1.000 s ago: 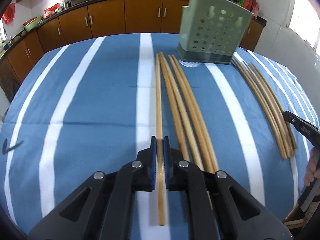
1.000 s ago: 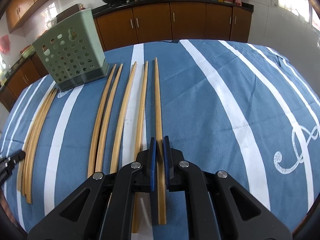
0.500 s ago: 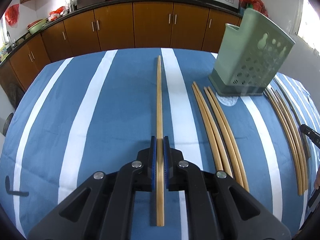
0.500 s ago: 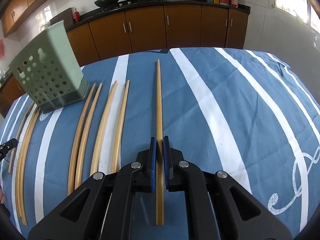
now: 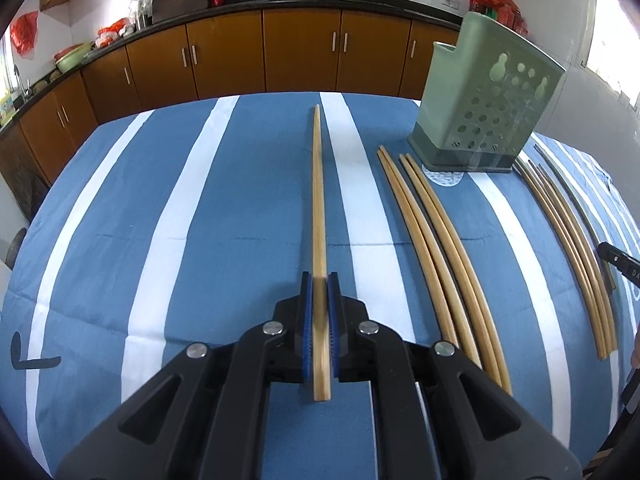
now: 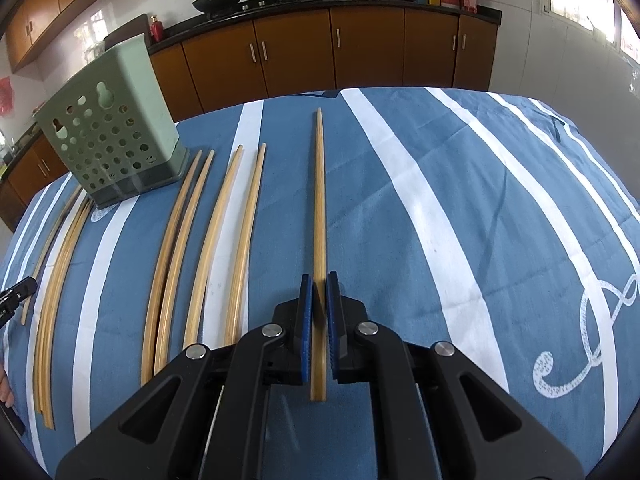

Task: Organize utensils
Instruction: 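Lift the held chopsticks with both tools toward the green holder, then lower both chopsticks into the green holder and open both tools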

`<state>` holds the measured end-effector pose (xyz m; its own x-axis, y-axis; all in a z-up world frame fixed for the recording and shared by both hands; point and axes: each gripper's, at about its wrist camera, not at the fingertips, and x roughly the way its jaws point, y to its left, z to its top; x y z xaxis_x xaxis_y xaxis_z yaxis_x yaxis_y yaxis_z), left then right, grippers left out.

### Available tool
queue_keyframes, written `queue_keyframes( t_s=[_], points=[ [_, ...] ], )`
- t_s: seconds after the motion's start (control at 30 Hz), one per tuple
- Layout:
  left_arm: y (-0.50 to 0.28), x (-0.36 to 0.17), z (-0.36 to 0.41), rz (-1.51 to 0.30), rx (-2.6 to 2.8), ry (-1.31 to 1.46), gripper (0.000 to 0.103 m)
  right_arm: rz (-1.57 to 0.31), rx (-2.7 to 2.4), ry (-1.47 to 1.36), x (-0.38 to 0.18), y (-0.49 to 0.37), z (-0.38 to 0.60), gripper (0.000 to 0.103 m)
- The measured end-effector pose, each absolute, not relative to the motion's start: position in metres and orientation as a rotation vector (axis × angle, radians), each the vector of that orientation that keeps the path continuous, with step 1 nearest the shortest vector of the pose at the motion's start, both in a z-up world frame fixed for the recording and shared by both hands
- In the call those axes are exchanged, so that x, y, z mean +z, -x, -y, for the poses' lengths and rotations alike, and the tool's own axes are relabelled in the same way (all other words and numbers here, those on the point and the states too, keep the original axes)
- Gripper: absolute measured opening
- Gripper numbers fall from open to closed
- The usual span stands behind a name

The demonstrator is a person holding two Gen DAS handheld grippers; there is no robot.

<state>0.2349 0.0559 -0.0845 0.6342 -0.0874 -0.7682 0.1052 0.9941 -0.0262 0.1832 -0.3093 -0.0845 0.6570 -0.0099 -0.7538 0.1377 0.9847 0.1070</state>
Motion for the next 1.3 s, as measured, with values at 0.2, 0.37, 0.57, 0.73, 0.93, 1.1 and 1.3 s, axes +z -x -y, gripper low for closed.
queue_keyframes(
  t_s=[0.2, 0.37, 0.57, 0.73, 0.93, 1.1, 1.3],
  points=[
    [-0.237, -0.083, -0.058, -0.882, -0.108, -0.007, 0.008, -0.849, -0.085, -0.166, -0.083, -0.183, 0.311, 0.007],
    [-0.231, -0.062, -0.066, -0.832, -0.091, 0.016, 0.008, -0.781, -0.078, -0.18, -0.066, -0.172, 0.313, 0.007],
    [-0.219, -0.016, -0.076, -0.701, -0.075, 0.046, 0.008, -0.679, -0.077, -0.19, -0.035, -0.164, 0.318, 0.007],
    [-0.212, 0.02, -0.084, -0.606, -0.06, 0.086, 0.008, -0.596, -0.073, -0.194, -0.007, -0.162, 0.321, 0.007],
    [-0.216, 0.055, -0.094, -0.532, -0.052, 0.141, 0.008, -0.5, -0.06, -0.19, 0.027, -0.162, 0.323, 0.007],
    [-0.223, 0.075, -0.092, -0.505, -0.036, 0.107, 0.008, -0.463, -0.059, -0.183, 0.045, -0.168, 0.324, 0.007],
    [-0.228, 0.094, -0.087, -0.472, -0.037, 0.071, 0.007, -0.44, -0.066, -0.171, 0.057, -0.176, 0.322, 0.007]
  ],
)
